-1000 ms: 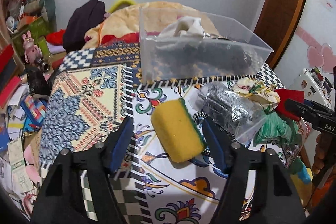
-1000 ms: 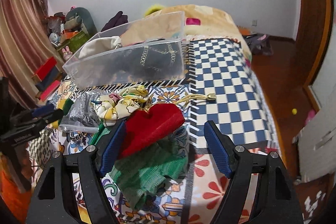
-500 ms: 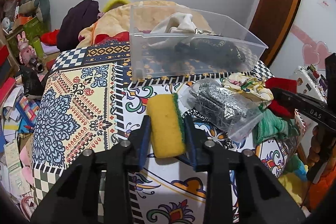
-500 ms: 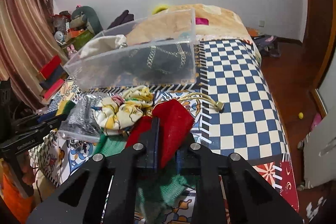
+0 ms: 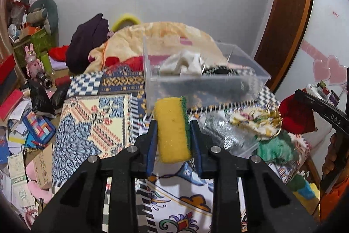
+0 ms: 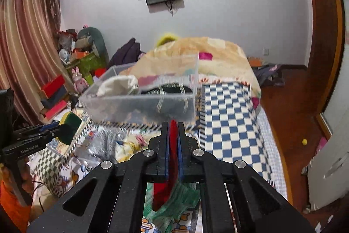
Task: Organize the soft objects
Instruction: 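Grasp the yellow-green sponge with left tool while right tool grasps red pouch, then place sponge into clear box with left tool while right tool places red pouch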
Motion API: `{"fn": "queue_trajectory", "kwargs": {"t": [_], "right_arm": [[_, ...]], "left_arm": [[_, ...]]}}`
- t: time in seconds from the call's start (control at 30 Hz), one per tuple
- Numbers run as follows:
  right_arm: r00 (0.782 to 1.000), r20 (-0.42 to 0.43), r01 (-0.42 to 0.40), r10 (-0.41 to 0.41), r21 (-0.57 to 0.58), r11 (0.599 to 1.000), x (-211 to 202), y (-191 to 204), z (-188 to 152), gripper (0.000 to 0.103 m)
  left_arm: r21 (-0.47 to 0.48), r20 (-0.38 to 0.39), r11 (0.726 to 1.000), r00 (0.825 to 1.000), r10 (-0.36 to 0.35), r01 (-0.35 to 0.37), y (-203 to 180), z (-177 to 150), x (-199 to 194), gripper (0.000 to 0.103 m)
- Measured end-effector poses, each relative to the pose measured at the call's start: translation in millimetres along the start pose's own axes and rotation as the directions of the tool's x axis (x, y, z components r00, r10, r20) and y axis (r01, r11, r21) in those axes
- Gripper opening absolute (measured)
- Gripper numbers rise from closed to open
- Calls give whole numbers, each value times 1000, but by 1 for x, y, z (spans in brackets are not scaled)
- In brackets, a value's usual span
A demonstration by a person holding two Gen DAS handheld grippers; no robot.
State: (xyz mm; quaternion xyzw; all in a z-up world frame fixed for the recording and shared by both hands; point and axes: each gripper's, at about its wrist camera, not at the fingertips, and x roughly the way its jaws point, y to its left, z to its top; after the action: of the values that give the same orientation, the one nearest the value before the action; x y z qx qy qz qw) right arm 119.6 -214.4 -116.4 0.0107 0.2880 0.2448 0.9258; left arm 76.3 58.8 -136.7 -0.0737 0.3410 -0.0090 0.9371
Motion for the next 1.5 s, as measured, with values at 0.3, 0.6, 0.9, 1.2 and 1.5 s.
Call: {"fn": "queue_trajectory", "kwargs": {"t": [0.3, 0.6, 0.9, 1.2, 1.5], "right_arm": [[997, 75, -3, 4, -12, 1000, -15, 5, 18, 5], [987, -152, 27, -41, -91, 995, 31, -2, -9, 39], [958, -283, 34, -53, -71, 997, 65, -21, -46, 50], [965, -260, 32, -44, -49, 998, 61, -26, -39, 21], [998, -54, 24, -26, -40, 999, 17, -15, 14, 20]], "left_arm": [[14, 78, 1000, 997, -12, 11, -3, 25, -15, 29], [11, 71, 1000, 997, -17, 16, -2, 24, -14, 29], [19, 42, 1000, 999, -10, 9, -4, 18, -9, 29], [22, 52, 1000, 999, -10, 9, -3, 24, -9, 29], [17, 105, 1000, 994, -5, 3, -2, 52, -9, 29]]}}
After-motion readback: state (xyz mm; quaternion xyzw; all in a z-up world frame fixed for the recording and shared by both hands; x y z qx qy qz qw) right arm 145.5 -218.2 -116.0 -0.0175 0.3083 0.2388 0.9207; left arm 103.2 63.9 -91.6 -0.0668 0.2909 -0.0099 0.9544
